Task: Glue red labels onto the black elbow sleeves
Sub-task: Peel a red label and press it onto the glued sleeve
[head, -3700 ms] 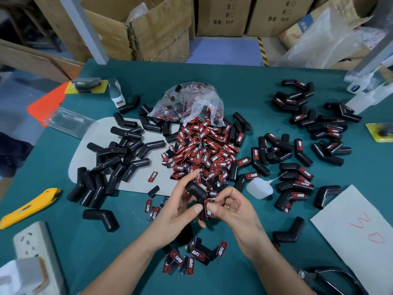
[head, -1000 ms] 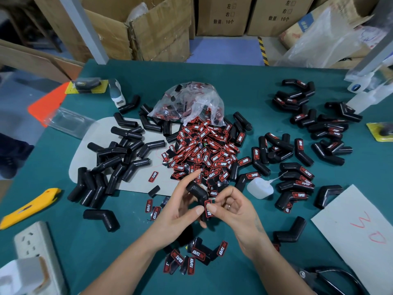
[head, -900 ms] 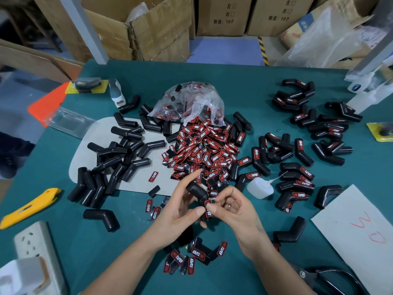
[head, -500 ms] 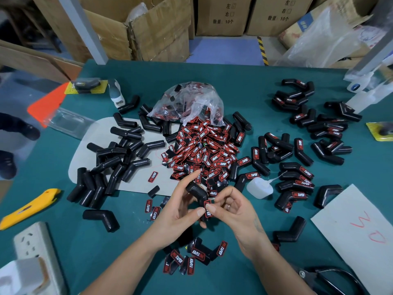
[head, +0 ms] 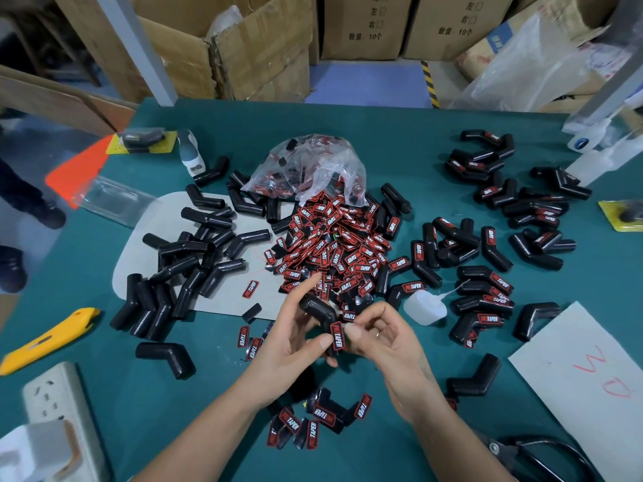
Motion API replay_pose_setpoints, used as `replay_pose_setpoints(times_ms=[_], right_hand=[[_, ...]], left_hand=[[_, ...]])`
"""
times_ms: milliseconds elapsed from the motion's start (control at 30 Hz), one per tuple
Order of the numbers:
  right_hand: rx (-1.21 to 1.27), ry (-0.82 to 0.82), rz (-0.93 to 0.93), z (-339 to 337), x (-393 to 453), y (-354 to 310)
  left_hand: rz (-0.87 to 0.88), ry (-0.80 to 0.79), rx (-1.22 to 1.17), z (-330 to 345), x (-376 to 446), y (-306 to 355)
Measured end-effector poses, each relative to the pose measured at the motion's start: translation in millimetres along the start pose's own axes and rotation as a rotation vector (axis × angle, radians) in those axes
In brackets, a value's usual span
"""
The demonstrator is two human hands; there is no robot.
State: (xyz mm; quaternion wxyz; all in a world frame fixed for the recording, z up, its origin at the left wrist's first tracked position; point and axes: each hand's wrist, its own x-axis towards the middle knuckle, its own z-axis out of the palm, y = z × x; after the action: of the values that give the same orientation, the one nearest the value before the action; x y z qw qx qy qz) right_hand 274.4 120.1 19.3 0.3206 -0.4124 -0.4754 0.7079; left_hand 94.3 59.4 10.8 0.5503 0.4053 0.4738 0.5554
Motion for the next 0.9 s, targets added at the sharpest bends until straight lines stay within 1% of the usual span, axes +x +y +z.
replay_pose_setpoints(times_ms=[167, 300, 367, 533, 667, 833, 900], right_hand=[[0.051, 0.032, 0.04, 1.8, 2.2, 3.7], [-0.001, 0.042, 0.06, 9.2, 2.1, 10.2], [-0.019, 0.049, 0.049, 13.6, 0.8, 14.1], [0.013, 0.095, -0.007, 17.2, -2.8, 19.3], [0.046, 0.109, -0.006, 17.0, -1.8, 19.6], [0.084, 0.189, -0.037, 10.6, 1.2, 17.2], [0.093, 0.196, -0.041, 9.3, 2.0, 16.2]], left_hand=[[0.022, 0.175, -0.173, -0.5, 5.4, -5.5], [0.034, 0.247, -0.293, 1.8, 6.4, -6.1], [0.04, 0.268, -0.314, 4.3, 5.9, -7.8], [0.055, 0.367, -0.294, 10.1, 2.7, -13.0], [0.059, 0.36, -0.232, 14.1, 0.7, -15.6], [0.087, 0.309, -0.028, 11.9, 0.6, -6.0], [0.082, 0.29, 0.003, 11.8, 0.8, -4.3]])
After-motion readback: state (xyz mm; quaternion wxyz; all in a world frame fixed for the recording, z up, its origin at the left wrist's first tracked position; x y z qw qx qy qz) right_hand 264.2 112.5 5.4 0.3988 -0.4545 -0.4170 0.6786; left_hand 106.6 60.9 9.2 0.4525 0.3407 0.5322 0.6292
